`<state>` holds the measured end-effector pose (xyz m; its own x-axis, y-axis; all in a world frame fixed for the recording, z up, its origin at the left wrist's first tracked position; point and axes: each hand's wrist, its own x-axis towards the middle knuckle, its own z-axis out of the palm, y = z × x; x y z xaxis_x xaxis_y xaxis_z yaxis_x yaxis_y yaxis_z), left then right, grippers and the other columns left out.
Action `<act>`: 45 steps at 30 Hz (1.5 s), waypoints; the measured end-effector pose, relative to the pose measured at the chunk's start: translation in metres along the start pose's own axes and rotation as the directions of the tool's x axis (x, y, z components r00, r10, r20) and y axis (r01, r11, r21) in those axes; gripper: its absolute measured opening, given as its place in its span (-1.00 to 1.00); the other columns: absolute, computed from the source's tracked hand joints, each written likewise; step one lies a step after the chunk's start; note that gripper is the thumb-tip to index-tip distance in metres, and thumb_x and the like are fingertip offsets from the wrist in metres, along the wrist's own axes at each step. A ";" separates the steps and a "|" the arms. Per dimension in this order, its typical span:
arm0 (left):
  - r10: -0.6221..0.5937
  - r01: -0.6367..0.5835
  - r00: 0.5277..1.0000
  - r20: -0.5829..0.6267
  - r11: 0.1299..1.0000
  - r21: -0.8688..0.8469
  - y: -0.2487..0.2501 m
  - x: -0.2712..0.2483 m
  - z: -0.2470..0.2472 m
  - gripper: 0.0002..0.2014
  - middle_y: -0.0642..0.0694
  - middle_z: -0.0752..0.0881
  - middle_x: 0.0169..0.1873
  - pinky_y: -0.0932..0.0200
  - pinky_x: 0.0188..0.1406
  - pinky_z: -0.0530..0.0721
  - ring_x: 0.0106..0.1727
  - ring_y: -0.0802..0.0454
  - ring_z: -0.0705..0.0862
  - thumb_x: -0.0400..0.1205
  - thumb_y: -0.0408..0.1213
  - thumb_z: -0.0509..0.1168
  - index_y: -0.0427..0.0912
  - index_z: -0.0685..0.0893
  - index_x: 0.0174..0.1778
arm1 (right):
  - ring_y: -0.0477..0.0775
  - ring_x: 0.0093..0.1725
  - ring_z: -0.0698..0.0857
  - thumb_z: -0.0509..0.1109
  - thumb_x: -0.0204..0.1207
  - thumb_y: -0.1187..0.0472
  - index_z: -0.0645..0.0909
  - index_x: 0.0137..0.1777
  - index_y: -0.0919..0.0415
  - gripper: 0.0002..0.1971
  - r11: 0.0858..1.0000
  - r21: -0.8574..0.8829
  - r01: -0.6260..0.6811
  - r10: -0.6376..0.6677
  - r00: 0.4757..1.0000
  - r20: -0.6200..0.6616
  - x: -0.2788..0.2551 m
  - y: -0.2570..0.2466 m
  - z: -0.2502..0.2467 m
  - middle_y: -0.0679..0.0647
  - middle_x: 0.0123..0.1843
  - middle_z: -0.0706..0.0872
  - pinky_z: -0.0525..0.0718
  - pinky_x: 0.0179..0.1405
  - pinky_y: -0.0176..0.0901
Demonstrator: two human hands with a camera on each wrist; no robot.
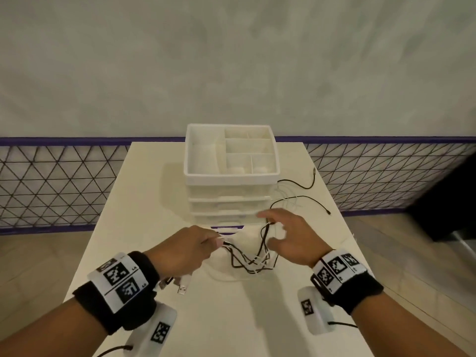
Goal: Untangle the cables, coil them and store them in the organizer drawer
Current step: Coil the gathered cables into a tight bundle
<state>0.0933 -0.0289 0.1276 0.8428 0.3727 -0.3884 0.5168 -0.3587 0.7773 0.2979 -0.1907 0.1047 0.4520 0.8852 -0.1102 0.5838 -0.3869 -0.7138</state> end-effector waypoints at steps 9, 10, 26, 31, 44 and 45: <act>0.092 -0.112 0.990 -0.107 0.974 -0.199 0.015 -0.018 -0.027 -0.76 -0.04 0.70 -0.45 0.24 -0.59 0.45 -0.54 0.11 0.56 0.66 -0.11 0.40 -0.23 0.61 -0.03 | -0.16 -0.47 0.51 0.52 0.53 0.28 0.78 0.00 0.25 -0.91 0.862 0.506 0.022 -0.092 0.989 0.114 0.008 -0.068 0.040 0.13 -0.36 0.64 0.47 -0.45 -0.32; 0.063 -0.081 0.995 -0.071 0.953 -0.292 0.007 -0.023 -0.032 -0.74 -0.07 0.72 -0.39 0.26 -0.60 0.43 -0.52 0.09 0.56 0.64 -0.11 0.42 -0.26 0.62 -0.03 | -0.13 -0.52 0.40 0.51 0.54 0.26 0.80 -0.03 0.23 -0.93 0.810 0.587 -0.015 -0.082 0.987 0.137 0.009 -0.068 0.038 0.11 -0.41 0.53 0.35 -0.52 -0.29; -0.287 0.018 0.952 -0.109 0.409 -0.912 -0.030 -0.018 0.002 -0.46 -0.16 0.71 0.16 -0.38 0.28 0.64 0.36 -0.28 0.63 0.59 0.32 0.20 -0.05 0.76 0.14 | -0.05 -0.50 0.26 0.33 0.69 0.31 0.61 0.17 0.32 -0.87 0.708 0.701 -0.085 -0.089 0.974 0.208 0.010 -0.082 0.059 0.00 -0.47 0.50 0.16 -0.54 -0.24; -0.156 0.002 0.987 -0.044 0.281 -0.960 -0.018 -0.018 0.006 -0.47 -0.27 0.79 -0.01 0.03 -0.29 0.77 -0.10 -0.23 0.77 0.69 0.24 0.12 -0.14 0.72 0.18 | -0.01 -0.53 0.26 0.34 0.71 0.25 0.52 0.26 0.29 -0.80 0.730 0.678 -0.086 -0.136 0.954 0.268 0.005 -0.076 0.052 0.07 -0.46 0.57 0.18 -0.53 -0.15; -0.131 -0.054 0.967 -0.219 0.733 -0.678 -0.001 -0.015 0.004 -0.54 -0.13 0.64 -0.28 0.25 -0.65 0.36 -0.50 0.04 0.50 0.73 0.15 0.16 -0.22 0.61 0.21 | -0.11 -0.28 0.67 0.52 0.55 0.04 0.67 -0.02 0.06 -0.86 0.925 0.353 0.138 -0.145 0.989 -0.008 0.006 -0.077 0.062 0.03 -0.14 0.83 0.58 -0.23 -0.35; -0.151 -0.056 0.958 -0.244 0.735 -0.676 -0.002 -0.015 0.004 -0.61 -0.12 0.61 -0.33 0.29 -0.67 0.30 -0.53 0.07 0.45 0.74 0.09 0.19 -0.20 0.64 0.15 | -0.10 -0.26 0.67 0.49 0.58 0.01 0.66 0.02 0.06 -0.84 0.933 0.328 0.148 -0.162 0.987 0.016 0.005 -0.077 0.063 0.02 -0.13 0.82 0.58 -0.20 -0.33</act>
<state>0.0806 -0.0373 0.1300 0.6923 0.6203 -0.3686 0.2307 0.2938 0.9276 0.2129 -0.1403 0.1156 0.3402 0.9403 -0.0043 0.3905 -0.1454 -0.9090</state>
